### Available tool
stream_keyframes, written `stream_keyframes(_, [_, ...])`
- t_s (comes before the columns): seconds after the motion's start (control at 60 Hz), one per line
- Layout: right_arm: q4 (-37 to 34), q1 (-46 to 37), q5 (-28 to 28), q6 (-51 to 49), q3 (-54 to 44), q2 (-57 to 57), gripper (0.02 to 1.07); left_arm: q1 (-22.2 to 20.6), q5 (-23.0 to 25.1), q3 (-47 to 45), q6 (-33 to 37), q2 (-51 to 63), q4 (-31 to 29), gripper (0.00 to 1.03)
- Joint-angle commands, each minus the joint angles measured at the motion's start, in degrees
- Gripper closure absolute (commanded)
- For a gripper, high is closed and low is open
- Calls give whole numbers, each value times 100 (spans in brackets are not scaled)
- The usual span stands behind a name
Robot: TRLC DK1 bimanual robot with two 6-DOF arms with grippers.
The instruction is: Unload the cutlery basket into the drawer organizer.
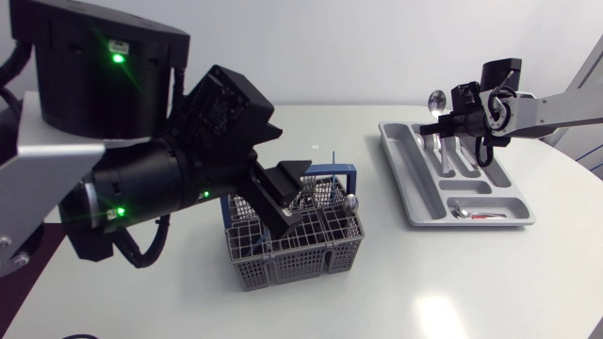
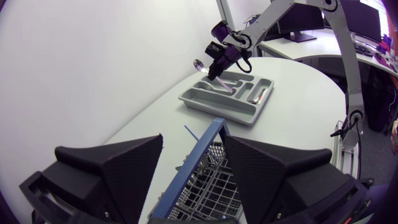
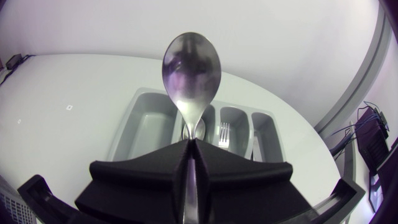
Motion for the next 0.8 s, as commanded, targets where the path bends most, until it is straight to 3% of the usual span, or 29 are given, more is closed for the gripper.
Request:
stream_keyframes(0.0, [-142, -57, -49, 234, 400, 358, 98, 9, 26, -182, 49, -74, 36, 34])
stream_keyframes(0.367, [-1073, -216, -181, 603, 1666, 1447, 98, 9, 26, -331, 49, -145, 45, 34])
stream_keyframes(0.733, [-1601, -242, -278, 682, 2158, 1904, 95, 9, 26, -428, 75, -250, 10, 34])
stream_keyframes(0.783, [-1601, -242, -278, 682, 2158, 1904, 90, 0, 26, -436, 84, -268, -17, 34])
